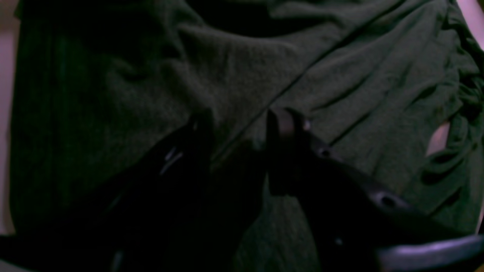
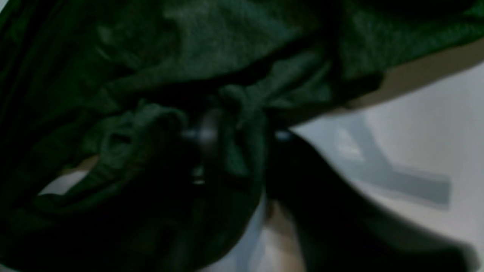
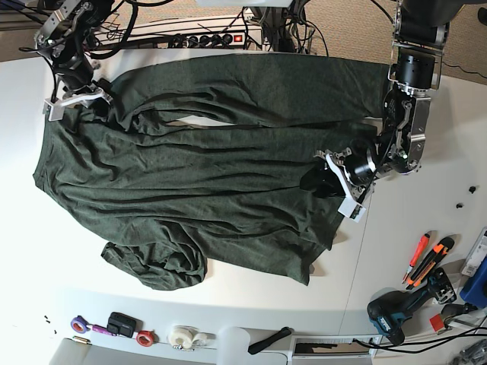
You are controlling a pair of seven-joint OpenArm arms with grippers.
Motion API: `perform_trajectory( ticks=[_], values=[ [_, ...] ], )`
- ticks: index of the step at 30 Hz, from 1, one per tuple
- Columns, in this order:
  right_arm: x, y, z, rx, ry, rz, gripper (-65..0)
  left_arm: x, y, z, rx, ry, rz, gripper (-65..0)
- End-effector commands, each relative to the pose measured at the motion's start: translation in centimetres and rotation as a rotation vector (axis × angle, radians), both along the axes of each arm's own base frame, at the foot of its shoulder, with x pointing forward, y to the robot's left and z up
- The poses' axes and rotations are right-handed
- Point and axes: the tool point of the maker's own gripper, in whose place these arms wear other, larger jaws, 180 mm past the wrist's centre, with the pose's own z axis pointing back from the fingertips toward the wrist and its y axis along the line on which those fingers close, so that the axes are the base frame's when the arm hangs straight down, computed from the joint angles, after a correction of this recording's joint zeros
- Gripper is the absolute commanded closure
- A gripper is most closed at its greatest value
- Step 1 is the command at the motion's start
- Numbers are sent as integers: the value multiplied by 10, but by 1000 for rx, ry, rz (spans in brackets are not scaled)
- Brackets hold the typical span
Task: Layout the t-shirt on the table in an organized manner, then fold the t-shirt properly
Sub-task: 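Open the left gripper and lift it away from the shirt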
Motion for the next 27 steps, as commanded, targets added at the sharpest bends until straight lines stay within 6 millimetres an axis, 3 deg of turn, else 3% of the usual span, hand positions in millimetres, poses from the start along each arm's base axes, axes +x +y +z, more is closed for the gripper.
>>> perform_trajectory(
  ticks=[1, 6, 13, 16, 21, 27],
  values=[
    [-9, 2, -7, -3, 56, 23, -13, 12, 2, 17, -24, -51, 8, -249],
    [-10, 6, -8, -6, 64, 66, 0, 15, 13, 25, -58, -53, 32, -249],
    [-23, 10, -13, -5, 103, 99, 0, 20, 81, 48, -119, 0, 146, -251],
    [-23, 10, -13, -4, 103, 99, 0, 13, 108, 56, -145, 30, 170, -296],
    [-23, 10, -13, -4, 104, 99, 0, -20, 157, 41, -104, 108, 229, -305],
    [-23, 10, -13, -4, 103, 99, 0, -72, 194, 34, -155, 195, 270, -305]
  ],
)
